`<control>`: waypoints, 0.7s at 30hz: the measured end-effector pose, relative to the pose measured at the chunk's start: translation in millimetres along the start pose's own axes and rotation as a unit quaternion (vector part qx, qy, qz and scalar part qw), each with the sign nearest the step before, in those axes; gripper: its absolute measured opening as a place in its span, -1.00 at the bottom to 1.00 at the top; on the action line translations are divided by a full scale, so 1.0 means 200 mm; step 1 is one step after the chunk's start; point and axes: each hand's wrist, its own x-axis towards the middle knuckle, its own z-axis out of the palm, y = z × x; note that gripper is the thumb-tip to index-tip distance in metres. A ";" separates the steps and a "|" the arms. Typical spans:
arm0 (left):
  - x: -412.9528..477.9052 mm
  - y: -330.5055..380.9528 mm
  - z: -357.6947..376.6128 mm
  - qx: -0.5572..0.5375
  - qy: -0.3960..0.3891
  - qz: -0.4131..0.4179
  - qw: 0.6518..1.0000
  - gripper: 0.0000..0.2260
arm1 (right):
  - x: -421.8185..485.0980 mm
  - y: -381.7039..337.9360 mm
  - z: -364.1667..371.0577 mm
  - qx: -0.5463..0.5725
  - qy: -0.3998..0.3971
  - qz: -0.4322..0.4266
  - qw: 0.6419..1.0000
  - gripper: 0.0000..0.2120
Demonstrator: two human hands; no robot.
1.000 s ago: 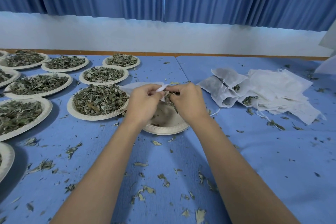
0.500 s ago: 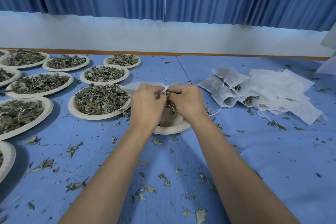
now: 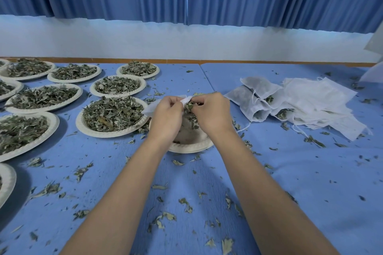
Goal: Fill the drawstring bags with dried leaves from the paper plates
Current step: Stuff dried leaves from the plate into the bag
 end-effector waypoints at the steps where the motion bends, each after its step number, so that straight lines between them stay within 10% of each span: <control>1: 0.00 -0.01 0.01 0.007 0.000 0.005 1.000 -0.86 | 0.00 -0.01 0.00 -0.007 -0.004 -0.005 1.000 -0.71; 12: 0.02 -0.03 -0.01 -0.113 -0.073 -0.036 0.990 -0.77 | -0.01 -0.01 -0.01 -0.057 0.007 -0.022 0.998 -0.47; 21: 0.03 -0.07 -0.02 -0.067 -0.032 0.047 0.996 -0.87 | 0.01 0.01 -0.01 -0.015 -0.020 -0.028 0.999 -0.79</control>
